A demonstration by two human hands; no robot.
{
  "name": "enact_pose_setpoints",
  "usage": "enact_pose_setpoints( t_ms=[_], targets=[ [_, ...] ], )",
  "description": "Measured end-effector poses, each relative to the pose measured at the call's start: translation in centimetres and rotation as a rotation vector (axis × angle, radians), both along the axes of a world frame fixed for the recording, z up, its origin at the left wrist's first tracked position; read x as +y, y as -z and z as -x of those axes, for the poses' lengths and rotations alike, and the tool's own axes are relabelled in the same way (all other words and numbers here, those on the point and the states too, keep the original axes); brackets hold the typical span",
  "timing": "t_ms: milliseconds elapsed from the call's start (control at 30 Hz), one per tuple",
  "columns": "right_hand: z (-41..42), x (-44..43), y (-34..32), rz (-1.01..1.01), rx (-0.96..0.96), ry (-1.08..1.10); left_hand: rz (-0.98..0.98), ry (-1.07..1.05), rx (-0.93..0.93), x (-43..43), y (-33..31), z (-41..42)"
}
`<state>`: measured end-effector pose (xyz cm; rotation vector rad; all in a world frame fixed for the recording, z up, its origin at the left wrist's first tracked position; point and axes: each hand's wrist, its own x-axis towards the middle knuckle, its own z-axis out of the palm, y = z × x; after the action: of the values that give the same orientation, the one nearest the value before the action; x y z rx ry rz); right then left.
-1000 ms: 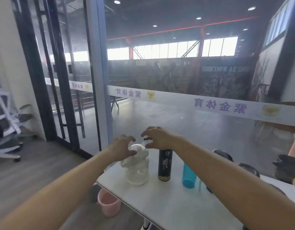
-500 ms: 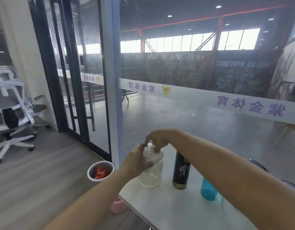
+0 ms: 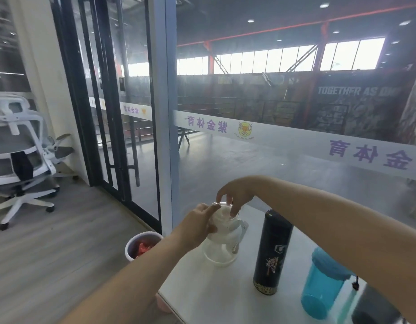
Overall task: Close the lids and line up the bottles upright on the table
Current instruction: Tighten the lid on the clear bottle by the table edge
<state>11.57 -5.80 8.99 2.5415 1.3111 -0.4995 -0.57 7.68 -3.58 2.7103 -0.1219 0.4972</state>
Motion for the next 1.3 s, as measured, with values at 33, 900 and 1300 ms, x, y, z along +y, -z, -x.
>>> enact_pose_setpoints(
  t_ms=[33, 900, 1300],
  targets=[
    [-0.5, -0.3, -0.1, 0.002, 0.005, -0.002, -0.012, 0.009, -0.003, -0.1, 0.0, -0.7],
    [-13.4, -9.6, 8.3, -0.618, -0.06, 0.013, -0.143, 0.178, -0.073, -1.2, 0.7, -15.9],
    [-19.6, -7.1, 8.6, -0.629, -0.12, 0.221, -0.282, 0.139, -0.023, 0.0, -0.5, -23.3]
  ],
)
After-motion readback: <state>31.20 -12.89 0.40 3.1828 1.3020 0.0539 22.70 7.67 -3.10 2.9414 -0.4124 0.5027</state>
